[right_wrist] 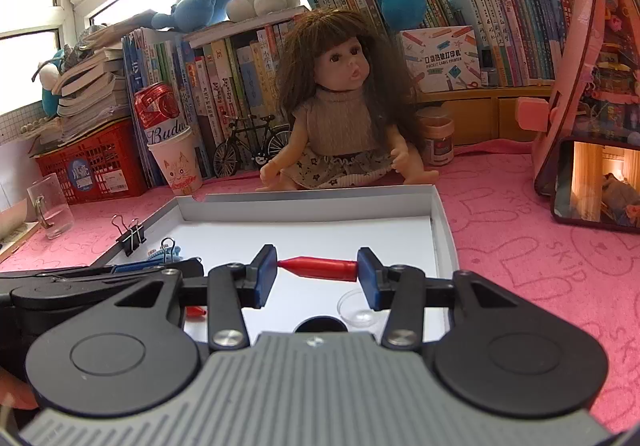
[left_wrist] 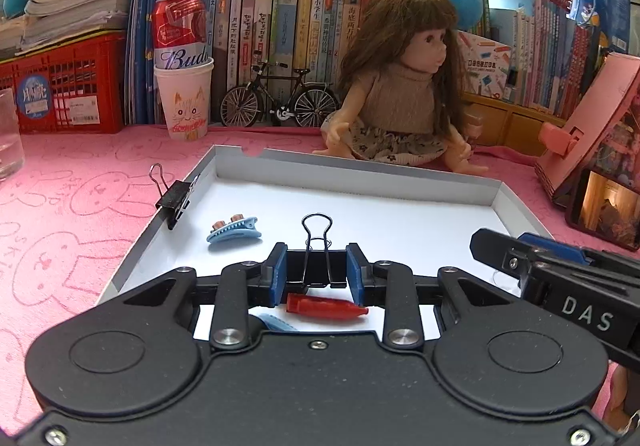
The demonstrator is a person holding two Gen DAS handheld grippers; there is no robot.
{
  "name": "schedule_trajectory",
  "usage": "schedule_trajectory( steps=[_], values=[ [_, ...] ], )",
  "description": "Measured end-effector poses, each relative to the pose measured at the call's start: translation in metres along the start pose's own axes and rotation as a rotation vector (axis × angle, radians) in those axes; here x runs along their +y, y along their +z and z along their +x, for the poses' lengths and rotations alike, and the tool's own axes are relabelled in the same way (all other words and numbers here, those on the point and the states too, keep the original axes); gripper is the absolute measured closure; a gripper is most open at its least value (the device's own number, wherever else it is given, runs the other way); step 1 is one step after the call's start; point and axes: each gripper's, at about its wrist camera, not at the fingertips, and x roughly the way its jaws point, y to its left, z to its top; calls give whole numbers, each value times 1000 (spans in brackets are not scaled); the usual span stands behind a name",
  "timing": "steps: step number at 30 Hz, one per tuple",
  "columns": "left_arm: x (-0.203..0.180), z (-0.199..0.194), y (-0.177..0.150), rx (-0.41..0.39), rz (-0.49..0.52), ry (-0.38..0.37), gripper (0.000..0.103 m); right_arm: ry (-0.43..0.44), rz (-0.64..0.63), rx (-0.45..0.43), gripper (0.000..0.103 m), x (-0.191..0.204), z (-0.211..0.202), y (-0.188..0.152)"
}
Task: Organize rigid objects
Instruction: 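Lower and release the binder clip with the left gripper while the right gripper releases the marker into the tray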
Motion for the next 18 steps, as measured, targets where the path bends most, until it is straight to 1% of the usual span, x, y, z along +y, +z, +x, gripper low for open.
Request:
schedule_trajectory(
  steps=[3, 6, 8, 14, 18],
  values=[
    [-1, 4, 2, 6, 1, 11, 73, -18, 18, 29, 54, -3, 8, 2],
    [-2, 9, 3, 32, 1, 20, 73, -23, 38, 54, 54, -6, 14, 3],
    [-2, 11, 4, 30, 1, 23, 73, -25, 48, 69, 54, -8, 17, 3],
    [-6, 13, 4, 39, 19, 42, 73, -38, 30, 84, 54, -6, 20, 2],
    [-6, 13, 4, 39, 16, 40, 73, -43, 31, 86, 54, -5, 20, 3]
  ],
)
